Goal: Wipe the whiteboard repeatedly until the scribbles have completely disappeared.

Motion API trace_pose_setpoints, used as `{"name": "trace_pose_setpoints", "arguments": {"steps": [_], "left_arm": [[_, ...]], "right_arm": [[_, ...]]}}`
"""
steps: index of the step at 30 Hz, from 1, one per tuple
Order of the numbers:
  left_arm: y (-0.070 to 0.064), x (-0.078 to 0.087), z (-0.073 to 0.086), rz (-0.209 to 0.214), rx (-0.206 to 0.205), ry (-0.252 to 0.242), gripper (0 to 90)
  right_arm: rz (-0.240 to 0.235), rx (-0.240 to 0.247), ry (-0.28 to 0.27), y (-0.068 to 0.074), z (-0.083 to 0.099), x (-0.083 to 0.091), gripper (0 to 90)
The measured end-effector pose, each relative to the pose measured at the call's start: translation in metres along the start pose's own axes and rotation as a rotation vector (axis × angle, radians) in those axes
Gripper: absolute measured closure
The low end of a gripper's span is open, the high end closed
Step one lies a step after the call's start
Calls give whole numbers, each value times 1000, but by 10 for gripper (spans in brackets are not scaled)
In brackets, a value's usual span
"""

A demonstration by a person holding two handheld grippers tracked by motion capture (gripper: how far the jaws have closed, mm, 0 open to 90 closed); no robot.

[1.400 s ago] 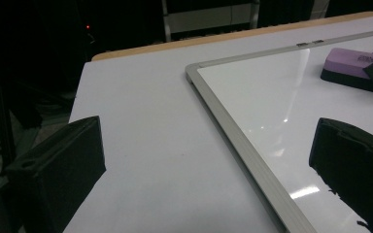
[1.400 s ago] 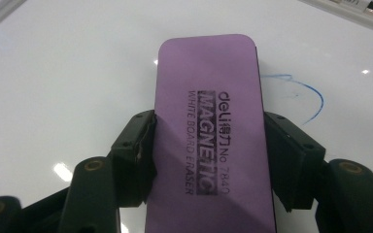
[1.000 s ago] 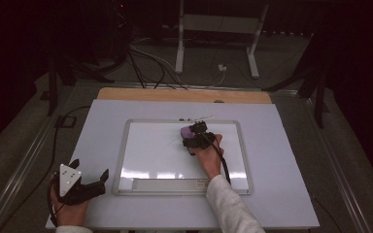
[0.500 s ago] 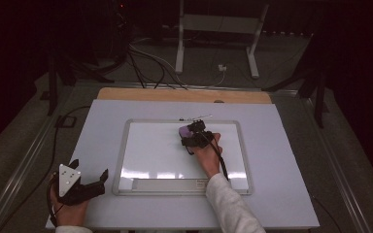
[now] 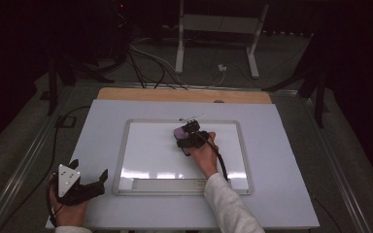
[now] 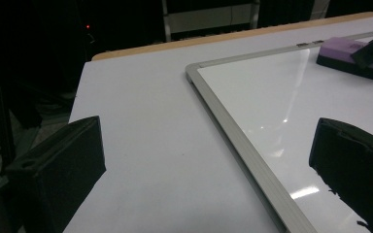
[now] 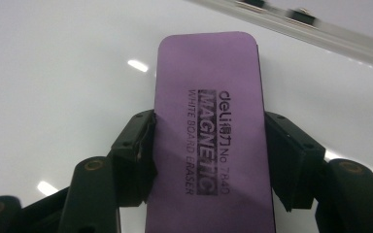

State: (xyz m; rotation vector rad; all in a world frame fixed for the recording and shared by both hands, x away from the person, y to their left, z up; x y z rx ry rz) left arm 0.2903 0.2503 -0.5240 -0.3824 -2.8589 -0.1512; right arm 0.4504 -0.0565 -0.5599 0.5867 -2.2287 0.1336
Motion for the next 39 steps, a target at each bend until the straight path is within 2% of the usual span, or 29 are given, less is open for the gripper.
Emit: {"name": "trace_pose_setpoints", "arguments": {"steps": [2,4,7,8,9,11,17,21,23,25,29,31,34,37,39], "left_arm": [[-1,-1,0,2,-3,2,5],[-2,-1,0,3,-6,4,5],[-2,-1,-1,2,-10,2,5],[-2,0,-1,1,-8,1,5],[-2,0,0,1,-8,2,5],[-2,0,0,1,-6,2,5],[0,0,0,0,-2,4,5],[-1,0,0,1,-4,4,5],[-1,0,0,1,-5,4,5],[-2,-1,0,0,-7,6,5],[-2,0,0,-1,-10,5,5],[-2,-1,0,-1,-11,6,5],[-3,-2,1,2,-12,10,5],[-4,-2,0,3,-17,11,5],[-4,-1,0,2,-20,8,5]], "right_arm": [[-10,35,1,4,1,1,413],[-97,84,13,21,4,1,412],[-209,208,32,52,10,3,413],[-231,244,38,60,12,4,413],[-234,256,39,63,12,4,413],[-226,237,42,60,10,3,413],[-40,67,12,9,-2,-3,413],[88,-12,9,-27,-4,2,413],[111,-49,13,-39,-2,5,413],[123,-62,15,-45,-1,7,413],[131,-44,8,-42,1,9,413],[113,-30,11,-36,2,10,413],[68,4,10,-20,6,10,412],[-21,46,28,2,8,9,413],[-31,76,29,7,7,8,413]]}}
Point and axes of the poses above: each handheld gripper's, and its own axes: x roughly backward along the jaws, z roughly out of its underside, y roughly to its left, the point moved 8 cm from there along -x, roughly forward along the jaws, and after that the axes turned 7 degrees about -y, right-handed, at the moved point
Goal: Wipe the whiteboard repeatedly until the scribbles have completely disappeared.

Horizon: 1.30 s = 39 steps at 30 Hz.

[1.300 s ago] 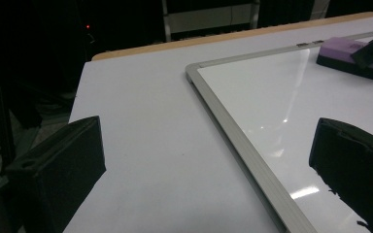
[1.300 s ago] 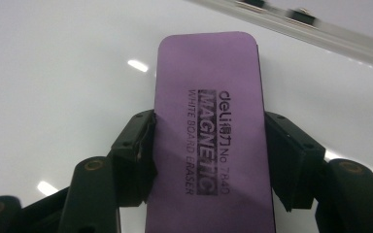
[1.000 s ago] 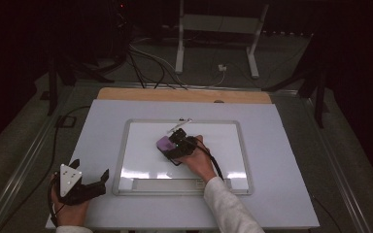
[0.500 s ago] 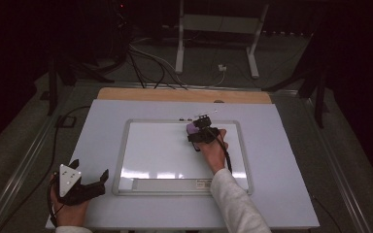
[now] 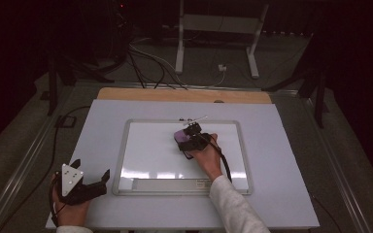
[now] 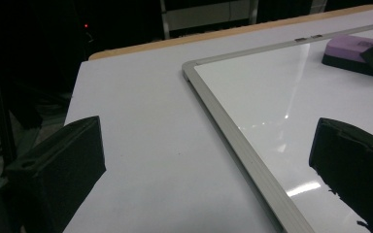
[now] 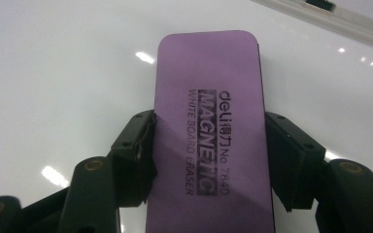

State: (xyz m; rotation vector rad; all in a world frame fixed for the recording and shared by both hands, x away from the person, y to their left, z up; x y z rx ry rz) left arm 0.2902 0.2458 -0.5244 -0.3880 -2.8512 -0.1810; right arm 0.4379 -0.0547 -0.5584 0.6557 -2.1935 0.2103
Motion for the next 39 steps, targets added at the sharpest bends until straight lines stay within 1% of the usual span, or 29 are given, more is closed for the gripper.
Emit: {"name": "trace_pose_setpoints", "arguments": {"steps": [1,2,4,6,7,8,9,10,11,12,13,14,16,17,18,19,20,21,24,25,26,27,30,33,36,39], "left_arm": [[0,1,0,-1,0,-1,5],[1,1,0,-2,2,0,5],[2,1,0,-3,6,-1,5],[3,1,1,-4,12,-2,5],[3,1,1,-4,12,-2,5],[3,0,1,-3,12,-2,5],[3,0,1,-2,9,0,5],[2,0,1,-1,7,2,5],[2,0,1,1,7,3,5],[1,0,1,0,6,3,5],[1,0,1,0,4,4,5],[1,0,1,0,4,3,5],[1,1,1,-1,3,1,5],[1,1,1,-2,4,0,5],[2,1,1,-3,7,0,5],[2,1,1,-3,6,0,5],[2,1,1,-4,7,1,5],[3,1,2,-5,8,2,5],[3,0,2,-3,9,4,5],[3,0,2,-3,8,4,5],[2,-1,2,-2,6,6,5],[2,-1,2,-1,4,7,5],[2,-2,3,-2,3,8,5],[1,-1,2,-2,3,8,5],[1,-1,2,1,-2,8,5],[0,-2,2,3,-2,7,5]], "right_arm": [[-7,-14,1,-1,-1,-1,413],[0,-34,-3,-5,-2,-2,413],[69,-80,-13,-21,-4,-3,413],[160,-130,-24,-39,-4,0,413],[181,-151,-29,-45,-4,1,414],[179,-165,-31,-48,-3,1,413],[177,-166,-33,-47,-3,1,413],[185,-151,-33,-46,-3,1,413],[181,-133,-33,-43,-3,1,413],[149,-123,-28,-37,-3,0,413],[105,-115,-22,-29,-4,-1,412],[55,-97,-17,-19,-4,-3,412],[21,-33,-14,-6,-5,-5,412],[14,-19,-11,-3,-5,-5,412],[9,-20,-9,-4,-5,-5,413],[-7,-40,-8,-6,-5,-5,412],[19,-43,-10,-11,-5,-5,413],[58,-58,-13,-19,-5,-3,413],[174,-119,-9,-45,-2,3,413],[190,-130,-7,-50,0,6,413],[208,-132,-5,-54,2,9,413],[219,-123,-11,-56,3,11,413],[206,-130,-43,-57,5,21,413],[179,-128,-84,-53,5,32,413],[145,-124,-114,-48,6,44,413],[114,-142,-138,-46,13,54,412]]}}
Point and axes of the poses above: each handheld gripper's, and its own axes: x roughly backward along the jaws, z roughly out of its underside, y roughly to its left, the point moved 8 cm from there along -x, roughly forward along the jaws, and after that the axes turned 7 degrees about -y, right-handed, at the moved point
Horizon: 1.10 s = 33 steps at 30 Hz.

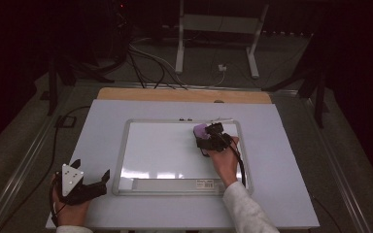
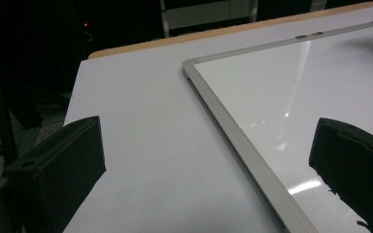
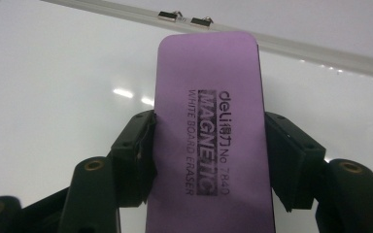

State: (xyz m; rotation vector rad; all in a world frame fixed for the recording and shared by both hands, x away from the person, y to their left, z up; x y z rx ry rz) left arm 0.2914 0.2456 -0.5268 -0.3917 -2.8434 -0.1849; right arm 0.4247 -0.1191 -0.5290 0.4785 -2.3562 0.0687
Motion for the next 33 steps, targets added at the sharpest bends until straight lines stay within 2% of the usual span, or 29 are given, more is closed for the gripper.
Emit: {"name": "trace_pose_setpoints", "arguments": {"steps": [17,24,28,33], "left_arm": [[-1,-1,1,4,-4,8,5],[-2,-1,2,7,-9,11,5],[-3,-1,2,7,-10,11,5],[-4,-2,2,9,-11,14,5]], "right_arm": [[-38,-5,-22,-13,23,44,412],[-44,-3,8,-18,46,55,412],[-43,4,43,-24,61,55,412],[-55,-13,64,-29,73,53,411]]}}
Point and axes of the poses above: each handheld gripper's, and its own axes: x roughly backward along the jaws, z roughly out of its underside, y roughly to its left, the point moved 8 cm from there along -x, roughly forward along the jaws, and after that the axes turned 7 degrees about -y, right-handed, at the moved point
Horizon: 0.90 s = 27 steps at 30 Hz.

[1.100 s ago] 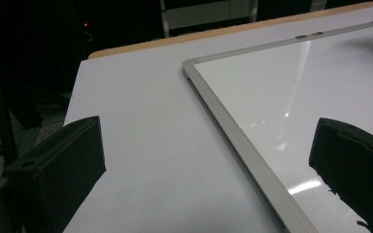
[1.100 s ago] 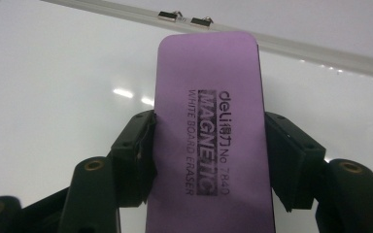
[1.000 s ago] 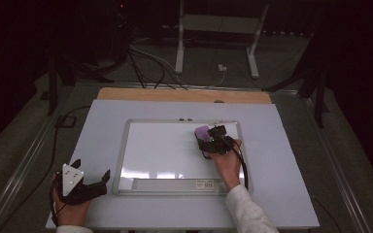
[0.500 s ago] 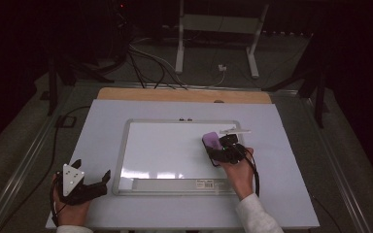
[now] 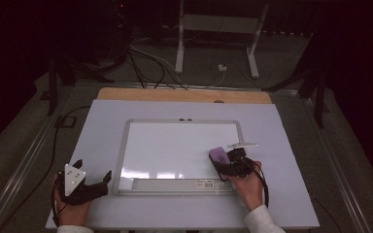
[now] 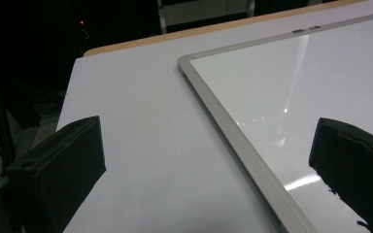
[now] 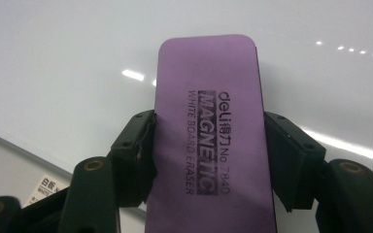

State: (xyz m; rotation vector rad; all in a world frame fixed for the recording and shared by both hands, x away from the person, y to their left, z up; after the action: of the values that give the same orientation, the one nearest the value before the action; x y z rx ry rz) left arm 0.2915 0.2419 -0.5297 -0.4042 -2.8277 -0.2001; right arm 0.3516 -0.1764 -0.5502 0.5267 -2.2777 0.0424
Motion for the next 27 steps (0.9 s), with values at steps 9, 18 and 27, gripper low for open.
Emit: {"name": "trace_pose_setpoints", "arguments": {"steps": [9,18,27], "left_arm": [[0,0,0,2,-1,2,5],[-1,-1,1,5,-6,7,5],[0,0,1,4,-4,6,5]], "right_arm": [[-22,-7,20,0,3,-2,385],[-37,49,-72,7,-17,17,311],[-34,124,-34,13,-9,6,352]]}}
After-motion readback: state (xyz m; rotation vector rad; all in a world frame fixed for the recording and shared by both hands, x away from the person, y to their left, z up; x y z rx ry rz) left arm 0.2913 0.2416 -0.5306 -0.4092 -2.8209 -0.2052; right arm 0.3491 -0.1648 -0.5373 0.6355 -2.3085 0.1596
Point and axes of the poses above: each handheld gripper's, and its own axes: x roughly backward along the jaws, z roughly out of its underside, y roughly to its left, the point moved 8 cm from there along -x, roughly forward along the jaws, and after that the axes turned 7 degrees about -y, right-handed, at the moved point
